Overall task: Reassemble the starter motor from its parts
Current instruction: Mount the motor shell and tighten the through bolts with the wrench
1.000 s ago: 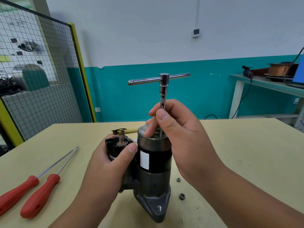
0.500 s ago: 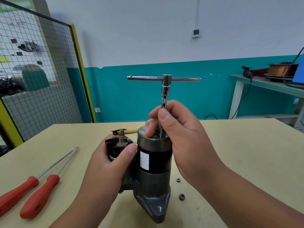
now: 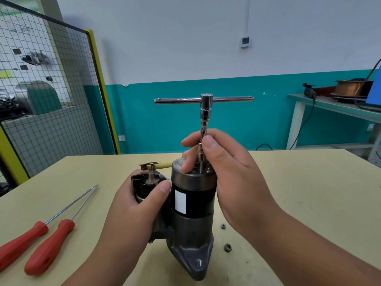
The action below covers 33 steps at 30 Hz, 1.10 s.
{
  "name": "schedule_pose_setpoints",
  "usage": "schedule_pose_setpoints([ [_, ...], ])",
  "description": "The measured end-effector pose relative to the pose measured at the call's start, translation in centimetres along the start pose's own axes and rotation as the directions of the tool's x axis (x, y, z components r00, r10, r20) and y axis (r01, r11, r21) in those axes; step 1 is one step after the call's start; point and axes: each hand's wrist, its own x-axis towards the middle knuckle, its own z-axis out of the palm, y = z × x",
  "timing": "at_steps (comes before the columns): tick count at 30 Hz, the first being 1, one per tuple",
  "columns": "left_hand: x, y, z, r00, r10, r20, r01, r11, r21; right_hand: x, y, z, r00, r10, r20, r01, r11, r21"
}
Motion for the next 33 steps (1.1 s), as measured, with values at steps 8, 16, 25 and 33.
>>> schedule_pose_setpoints([
  [8, 0.22, -0.27, 0.04, 1.0, -0.014, -0.005, 0.014, 1.0, -0.018, 0.02, 0.07, 0.11, 1.0, -0.031, -0.008, 0.03, 0.998, -0.048],
  [16, 0.18, -0.44, -0.09, 1.0, -0.009, -0.001, 0.009, 0.999, -0.044, 0.06, 0.05, 0.08, 1.0, -0.015, -0.008, 0.015, 1.0, -0.008],
  [25, 0.11, -0.26, -0.05, 1.0, 0.012, 0.011, -0.012, 1.0, -0.017, 0.06, 0.06, 0.03, 1.0, 0.003, -0.017, -0.004, 0.999, -0.035],
  [33, 0.12, -0.25, -0.02, 1.0, 0.016, 0.011, -0.016, 1.0, -0.014, 0.04, 0.02, 0.13, 1.0, -0.023, -0.014, 0.022, 1.0, -0.012],
])
